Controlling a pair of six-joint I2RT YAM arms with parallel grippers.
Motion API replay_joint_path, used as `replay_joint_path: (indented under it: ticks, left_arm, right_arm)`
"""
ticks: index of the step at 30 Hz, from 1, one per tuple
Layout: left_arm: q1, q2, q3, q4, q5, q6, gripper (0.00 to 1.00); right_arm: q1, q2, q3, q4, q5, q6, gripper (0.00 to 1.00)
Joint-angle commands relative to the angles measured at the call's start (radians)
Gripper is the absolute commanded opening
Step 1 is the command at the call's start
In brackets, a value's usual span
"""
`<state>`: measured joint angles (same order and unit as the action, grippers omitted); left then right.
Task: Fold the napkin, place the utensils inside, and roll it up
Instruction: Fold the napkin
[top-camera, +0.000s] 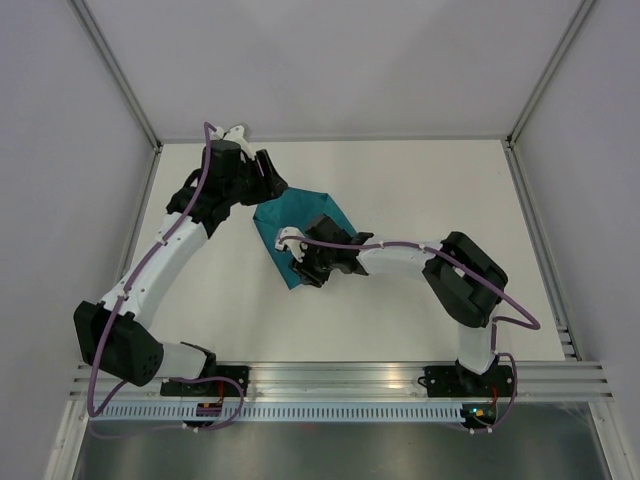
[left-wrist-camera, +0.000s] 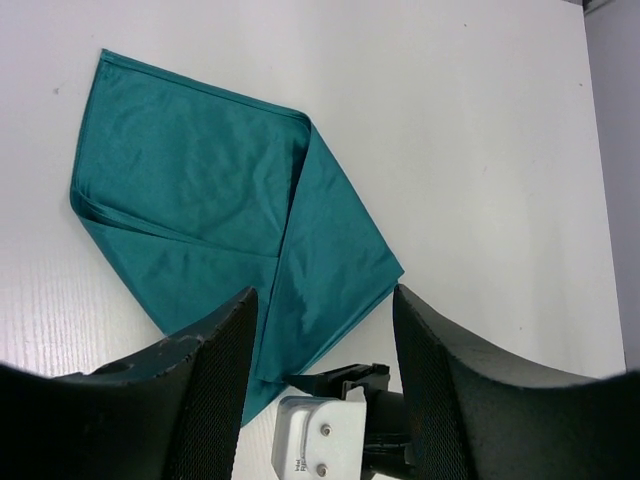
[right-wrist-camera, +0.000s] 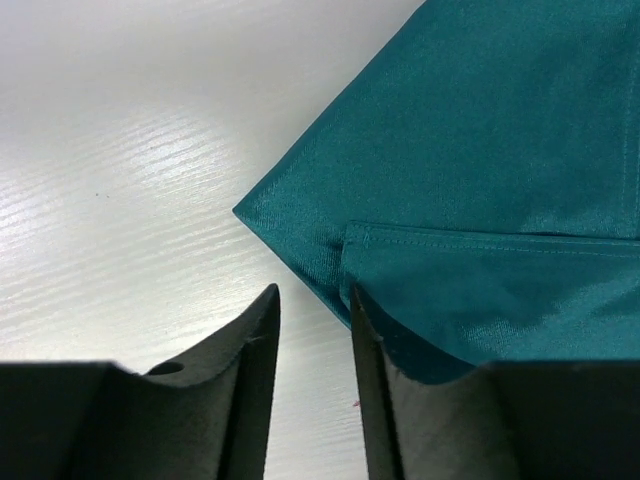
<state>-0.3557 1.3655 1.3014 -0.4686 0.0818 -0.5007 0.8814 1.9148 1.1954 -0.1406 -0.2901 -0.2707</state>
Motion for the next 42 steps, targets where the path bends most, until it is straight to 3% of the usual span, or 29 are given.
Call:
replay_joint_path:
  ticks: [1, 5, 11, 18, 20, 21, 24, 31, 42]
  left_arm:
    - [0.007, -0.042, -0.008, 0.018, -0.059, -0.045, 0.62]
    - [0.034, -0.045, -0.036, 0.019, -0.079, -0.082, 0.61]
    - [0.092, -0.049, -0.134, 0.024, -0.157, -0.163, 0.55]
    - [0.184, 0.003, -0.319, 0.090, -0.180, -0.263, 0.28]
    - [0.190, 0.039, -0.333, 0.102, -0.188, -0.271, 0.22]
    - [0.195, 0.088, -0.338, 0.104, -0.195, -0.277, 0.13]
    - [0.201, 0.185, -0.333, 0.120, -0.205, -0.289, 0.02]
    - [0.204, 0.382, -0.261, 0.133, -0.221, -0.294, 0.02]
    - [0.202, 0.540, -0.125, 0.110, -0.200, -0.242, 0.02]
  right_arm:
    - [-0.004, -0.049, 0.020, 0.001, 0.008, -0.033, 0.43]
    - [-0.047, -0.111, 0.017, -0.028, -0.007, -0.038, 0.53]
    - [-0.145, -0.195, 0.047, -0.076, 0.012, 0.008, 0.55]
    - [-0.367, -0.030, 0.271, -0.240, 0.065, 0.030, 0.51]
    - [-0.419, 0.022, 0.314, -0.254, 0.088, 0.037, 0.51]
    - [-0.433, 0.041, 0.338, -0.260, 0.120, 0.036, 0.49]
    - [-0.473, 0.105, 0.365, -0.270, 0.147, 0.038, 0.42]
    - [-0.492, 0.173, 0.357, -0.272, 0.169, 0.007, 0.31]
    - [-0.490, 0.132, 0.210, -0.252, 0.121, -0.019, 0.28]
